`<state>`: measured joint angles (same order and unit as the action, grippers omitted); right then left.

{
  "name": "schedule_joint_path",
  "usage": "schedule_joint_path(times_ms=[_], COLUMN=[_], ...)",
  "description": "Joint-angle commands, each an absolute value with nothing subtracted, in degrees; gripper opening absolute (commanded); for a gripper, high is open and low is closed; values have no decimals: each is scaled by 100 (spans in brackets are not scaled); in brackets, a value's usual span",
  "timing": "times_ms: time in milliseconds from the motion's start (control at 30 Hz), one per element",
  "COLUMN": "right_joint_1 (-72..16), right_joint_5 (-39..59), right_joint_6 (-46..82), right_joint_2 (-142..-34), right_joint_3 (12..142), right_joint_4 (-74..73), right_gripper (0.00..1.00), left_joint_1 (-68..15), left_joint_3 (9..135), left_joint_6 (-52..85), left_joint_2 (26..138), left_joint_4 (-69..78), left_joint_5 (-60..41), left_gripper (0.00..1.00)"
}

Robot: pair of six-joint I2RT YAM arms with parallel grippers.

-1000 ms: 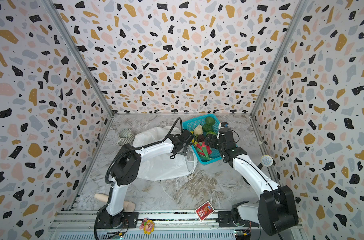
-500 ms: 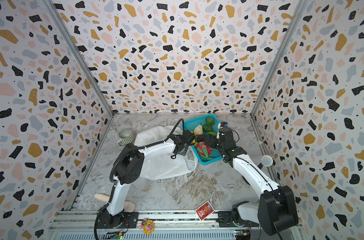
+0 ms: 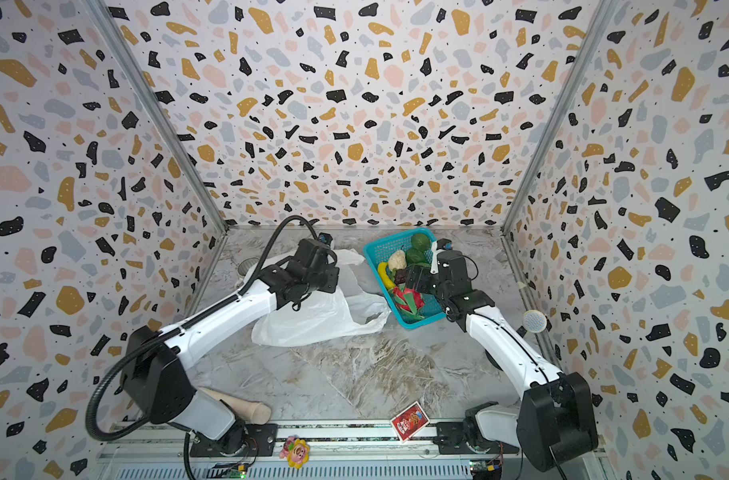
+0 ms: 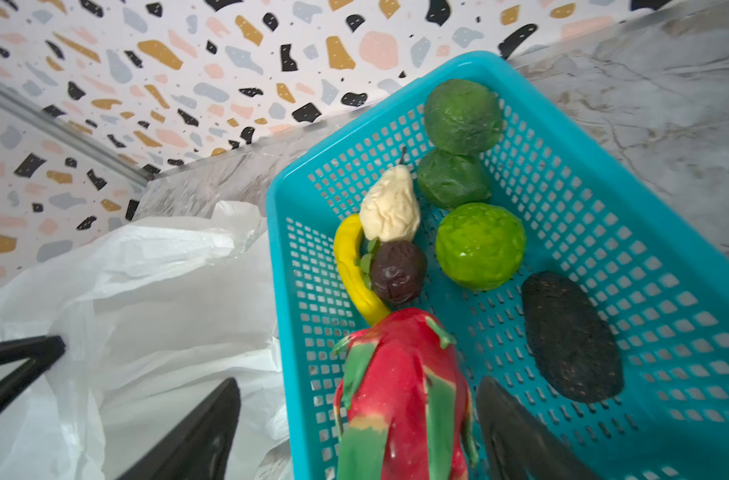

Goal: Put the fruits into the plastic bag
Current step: 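Reach the left gripper to the bag mouth while the right gripper moves over the basket, then grasp the bag rim with the left gripper while the right gripper grasps the dragon fruit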

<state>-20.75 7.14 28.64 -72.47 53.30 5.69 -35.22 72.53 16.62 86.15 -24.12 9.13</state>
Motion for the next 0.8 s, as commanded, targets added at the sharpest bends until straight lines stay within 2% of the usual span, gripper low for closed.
schedule_joint_path(times_ms=[0, 100, 400, 467, 767], right_joint_1=[-2316, -2358, -1992, -2006, -2307], right_joint_5=[1117, 1222, 677, 687, 326], right_joint_6=[2646, 2713, 2905, 2857, 2850], right_joint_2=[-7341, -7484, -8054, -8199, -9068], right_joint_3=[5689, 5772, 6217, 6281, 6573], right_joint_4=[403, 427, 1497, 1706, 2289], right_gripper=[89, 89, 93, 100, 99], left_joint_1=[-3393, -3204, -2648, -2532, -2356], left_joint_3=[6885, 6677, 6266, 6186, 5956], left_joint_6=[1414, 1425, 1617, 1642, 1852], left_joint_2=[8087, 7711, 6940, 6828, 6691], left_joint_4=[-1869, -1733, -1303, -1177, -762], left_joint_5=[4, -312, -1049, -1253, -1472], left_gripper=[0, 0, 0, 0, 0])
